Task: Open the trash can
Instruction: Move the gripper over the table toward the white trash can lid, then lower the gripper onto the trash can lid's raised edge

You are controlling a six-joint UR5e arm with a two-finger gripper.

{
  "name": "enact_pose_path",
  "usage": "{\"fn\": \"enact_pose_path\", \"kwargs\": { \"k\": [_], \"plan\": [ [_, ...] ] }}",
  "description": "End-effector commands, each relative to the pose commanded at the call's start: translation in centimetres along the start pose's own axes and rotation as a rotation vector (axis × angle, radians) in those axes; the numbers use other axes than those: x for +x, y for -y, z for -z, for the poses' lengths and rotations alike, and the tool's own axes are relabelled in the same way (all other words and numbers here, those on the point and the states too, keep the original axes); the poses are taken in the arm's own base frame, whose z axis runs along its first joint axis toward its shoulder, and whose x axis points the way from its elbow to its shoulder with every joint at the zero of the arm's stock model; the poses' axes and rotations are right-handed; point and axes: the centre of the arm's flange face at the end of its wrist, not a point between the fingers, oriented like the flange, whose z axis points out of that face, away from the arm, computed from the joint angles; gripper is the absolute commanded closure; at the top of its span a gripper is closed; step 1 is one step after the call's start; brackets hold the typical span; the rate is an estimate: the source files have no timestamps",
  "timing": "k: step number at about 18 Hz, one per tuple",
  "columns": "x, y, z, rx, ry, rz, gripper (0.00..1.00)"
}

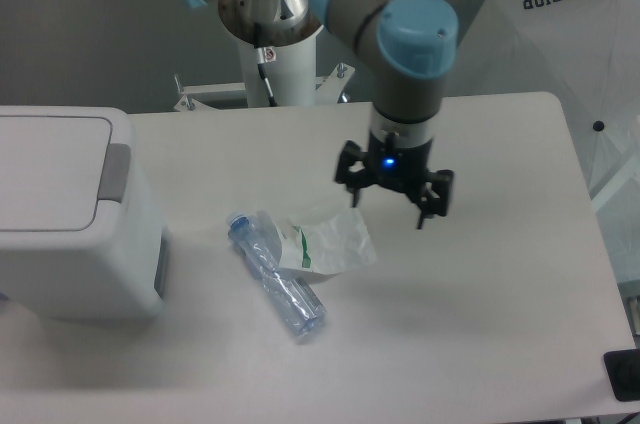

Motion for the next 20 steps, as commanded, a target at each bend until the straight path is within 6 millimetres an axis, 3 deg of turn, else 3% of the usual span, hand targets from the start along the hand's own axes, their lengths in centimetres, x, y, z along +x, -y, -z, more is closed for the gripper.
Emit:
{"fn": "enact_pose_path", "kwargs": {
  "k": [14, 18, 20],
  "plan": [
    [10.8, 3.9, 1.6, 0.100, -0.153, 0.147, 0.00],
    [11.5, 4.0, 2.6, 0.118, -0.177, 0.227, 0.00],
    [12.3, 3.1, 3.0, 0.119, -0.180, 0.228, 0.00]
  ]
}}
